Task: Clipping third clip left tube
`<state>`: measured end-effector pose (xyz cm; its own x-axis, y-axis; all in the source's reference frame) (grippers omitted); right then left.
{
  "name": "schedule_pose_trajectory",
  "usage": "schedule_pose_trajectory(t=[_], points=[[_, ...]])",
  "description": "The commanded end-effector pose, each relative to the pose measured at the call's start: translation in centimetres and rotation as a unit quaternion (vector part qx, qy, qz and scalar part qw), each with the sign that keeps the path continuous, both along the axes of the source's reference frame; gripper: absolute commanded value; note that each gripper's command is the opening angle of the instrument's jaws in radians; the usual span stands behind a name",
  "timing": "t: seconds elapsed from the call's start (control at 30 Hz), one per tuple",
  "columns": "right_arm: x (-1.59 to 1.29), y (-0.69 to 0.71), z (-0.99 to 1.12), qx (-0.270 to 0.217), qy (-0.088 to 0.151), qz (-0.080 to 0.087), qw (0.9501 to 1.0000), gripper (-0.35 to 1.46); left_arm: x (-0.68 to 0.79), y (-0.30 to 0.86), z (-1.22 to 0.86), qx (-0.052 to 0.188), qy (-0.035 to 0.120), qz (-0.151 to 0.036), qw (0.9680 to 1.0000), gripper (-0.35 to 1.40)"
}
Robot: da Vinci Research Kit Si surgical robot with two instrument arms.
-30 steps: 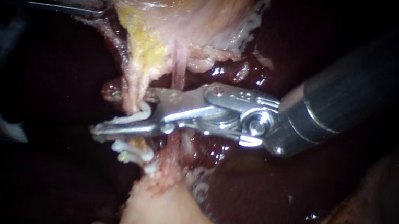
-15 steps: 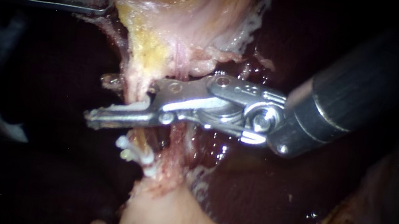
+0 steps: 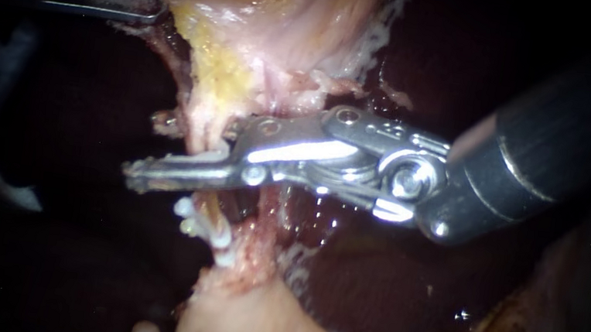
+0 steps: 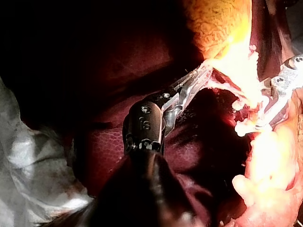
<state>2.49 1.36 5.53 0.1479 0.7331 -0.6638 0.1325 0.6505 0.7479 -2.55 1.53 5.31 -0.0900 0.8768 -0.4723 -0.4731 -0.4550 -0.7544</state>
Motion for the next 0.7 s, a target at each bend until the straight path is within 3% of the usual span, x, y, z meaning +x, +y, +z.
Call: schedule_pose_trajectory(t=[0.03, 0.37, 0.53, 0.7], points=[[0.0, 0.0, 0.01, 0.005, -0.005, 0.005, 1.0, 0.27, 0.0, 0.0, 0.0, 0.0, 0.0, 0.0, 1.0, -0.35], [-0.07, 0.01, 0.03, 0.064, -0.018, 0.015, 0.9977, -0.35, 0.0, 0.01, 0.01, 0.0, 0.0, 0.0, 1.0, -0.35], [-0.1, 0.01, 0.03, 0.067, -0.034, 0.006, 0.9971, -0.35, 0.0, 0.01, 0.01, 0.0, 0.0, 0.0, 1.0, -0.35], [-0.11, 0.02, 0.06, 0.067, -0.035, 0.006, 0.9971, -0.35, 0.0, 0.01, 0.01, 0.0, 0.0, 0.0, 1.0, -0.35]])
